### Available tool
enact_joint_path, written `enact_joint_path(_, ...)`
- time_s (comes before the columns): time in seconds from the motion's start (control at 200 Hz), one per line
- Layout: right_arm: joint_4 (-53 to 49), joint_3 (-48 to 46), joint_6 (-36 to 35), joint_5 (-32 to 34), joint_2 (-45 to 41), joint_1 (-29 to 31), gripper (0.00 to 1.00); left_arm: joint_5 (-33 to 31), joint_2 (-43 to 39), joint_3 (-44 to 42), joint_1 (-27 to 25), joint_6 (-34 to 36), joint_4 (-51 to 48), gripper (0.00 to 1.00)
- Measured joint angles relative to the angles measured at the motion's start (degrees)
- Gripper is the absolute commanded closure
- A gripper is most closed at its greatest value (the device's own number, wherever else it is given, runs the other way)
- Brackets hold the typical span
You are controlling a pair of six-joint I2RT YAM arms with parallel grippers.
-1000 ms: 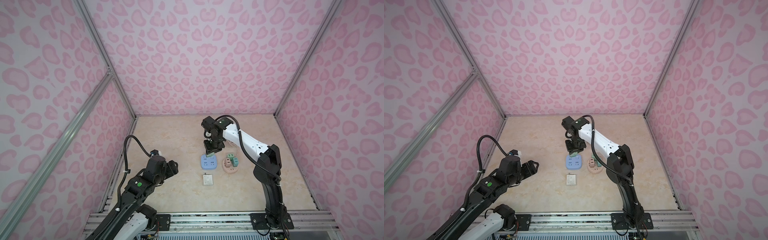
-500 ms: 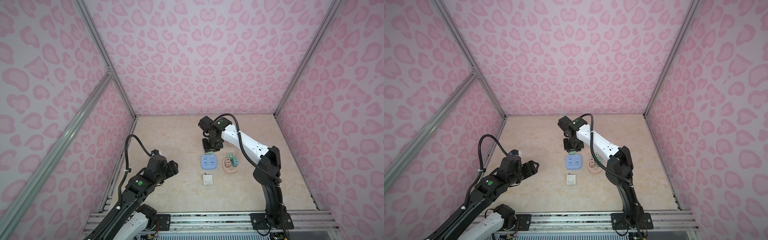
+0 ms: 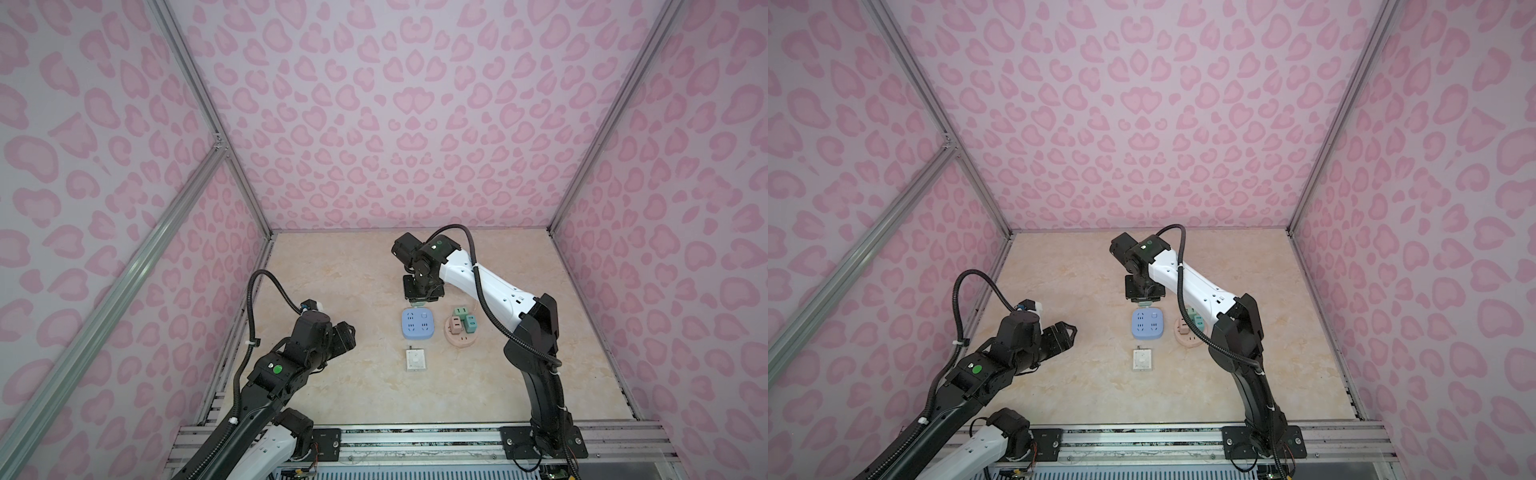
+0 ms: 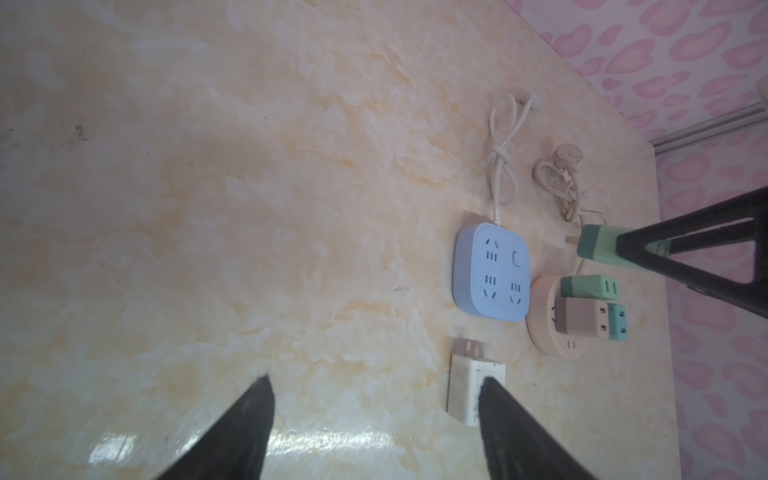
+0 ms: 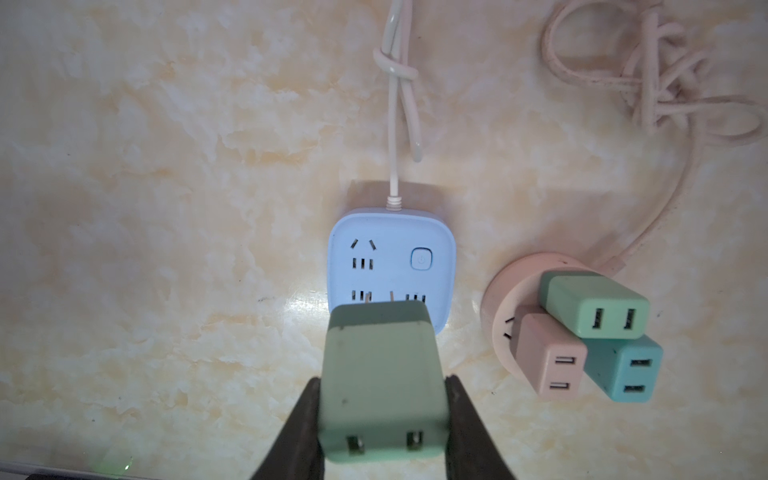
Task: Insert the plug
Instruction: 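Move the green adapter over the blue square strip's socket with the right gripper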
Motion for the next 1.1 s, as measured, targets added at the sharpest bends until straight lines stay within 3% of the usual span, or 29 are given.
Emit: enact_joint_path(1.1, -0.83, 1.9, 0.46, 1.51, 2.91, 1.77, 1.0, -0.26, -1.4, -1.01, 0.0, 0.85, -0.83, 0.2)
